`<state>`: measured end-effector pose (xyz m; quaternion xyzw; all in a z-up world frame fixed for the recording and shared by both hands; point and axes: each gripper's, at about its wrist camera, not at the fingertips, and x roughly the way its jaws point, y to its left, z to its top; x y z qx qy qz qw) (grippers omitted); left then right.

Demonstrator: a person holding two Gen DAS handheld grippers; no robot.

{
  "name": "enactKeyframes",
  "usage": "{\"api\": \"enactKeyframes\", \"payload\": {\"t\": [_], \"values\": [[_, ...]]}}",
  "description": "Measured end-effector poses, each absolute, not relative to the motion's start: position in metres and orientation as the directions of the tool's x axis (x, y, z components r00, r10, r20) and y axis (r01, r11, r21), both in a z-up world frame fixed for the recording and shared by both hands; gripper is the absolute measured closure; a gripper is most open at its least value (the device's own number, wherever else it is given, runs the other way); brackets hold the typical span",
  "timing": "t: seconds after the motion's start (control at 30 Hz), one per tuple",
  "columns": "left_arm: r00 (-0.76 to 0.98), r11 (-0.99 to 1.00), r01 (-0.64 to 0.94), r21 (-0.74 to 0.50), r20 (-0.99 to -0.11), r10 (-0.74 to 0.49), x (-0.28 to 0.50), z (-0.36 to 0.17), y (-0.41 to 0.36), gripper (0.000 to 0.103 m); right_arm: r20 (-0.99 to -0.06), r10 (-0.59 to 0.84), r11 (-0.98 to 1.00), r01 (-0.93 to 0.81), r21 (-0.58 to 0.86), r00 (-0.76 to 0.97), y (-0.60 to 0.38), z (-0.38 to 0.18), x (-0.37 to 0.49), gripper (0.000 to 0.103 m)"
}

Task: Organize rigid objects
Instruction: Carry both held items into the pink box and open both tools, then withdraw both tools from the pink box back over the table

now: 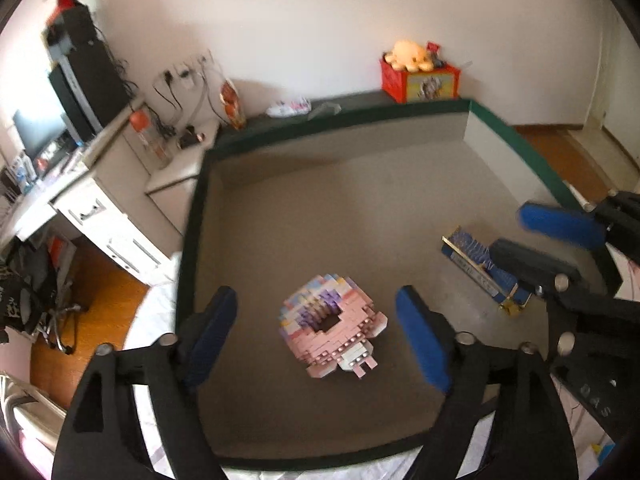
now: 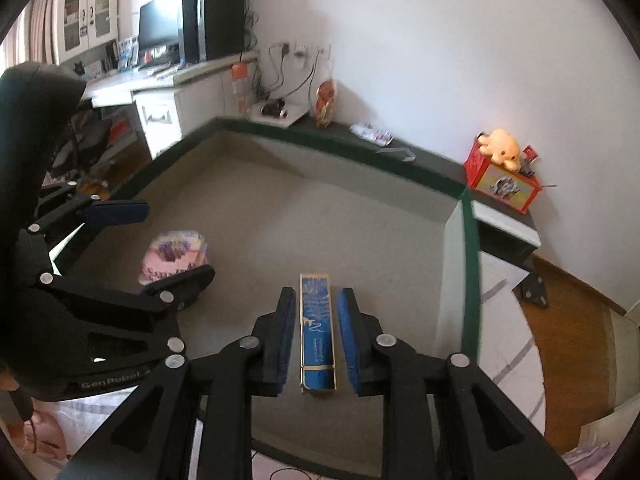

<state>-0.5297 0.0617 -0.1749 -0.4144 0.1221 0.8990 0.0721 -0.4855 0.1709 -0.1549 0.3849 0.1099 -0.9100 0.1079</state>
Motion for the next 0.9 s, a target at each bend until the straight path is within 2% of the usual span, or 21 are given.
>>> {"api": "enactKeyframes", "payload": {"t": [0.03, 0.13, 0.2, 0.47, 0.5, 0.6, 0.9], "values": [[-0.659, -0.96, -0.222, 0.172, -0.752, 0.018, -0.524, -0.169, 0.06, 0.015, -0.708, -0.098, -0.955, 0.266, -0.131, -0.699, 0.171, -0.149, -0.481, 0.047], [-0.71, -0.967, -0.185, 0.174, -0.704, 0.008, -0.505, -0.149, 0.05, 0.005, -0.657, -0.073, -0.964, 0.223, -0.147, -0.751, 0.175, -0.128, -0.461, 0.029], [-0.743, -0.972, -0.166, 0.165, -0.67, 0.013, -0.49, -0.135, 0.043, 0.001, -0.618, -0.052, -0.967, 0.193, -0.164, -0.785, 0.175, -0.113, -0.444, 0.022], [-0.84, -0.982, -0.073, 0.171, -0.541, -0.032, -0.411, -0.091, 0.014, 0.0, -0.484, -0.006, -0.982, 0.096, -0.163, -0.875, 0.169, -0.065, -0.364, 0.012], [-0.849, -0.984, -0.066, 0.163, -0.528, -0.031, -0.397, -0.087, 0.011, 0.0, -0.469, -0.001, -0.982, 0.089, -0.165, -0.883, 0.168, -0.062, -0.356, 0.002], [-0.86, -0.988, -0.058, 0.14, -0.509, -0.021, -0.369, -0.079, 0.003, 0.0, -0.424, 0.017, -0.981, 0.067, -0.181, -0.906, 0.164, -0.054, -0.327, 0.0], [-0.883, -0.994, -0.016, 0.11, -0.468, -0.037, -0.291, -0.075, -0.011, 0.0, -0.407, 0.033, -0.987, 0.034, -0.155, -0.913, 0.169, -0.051, -0.259, 0.0]]}}
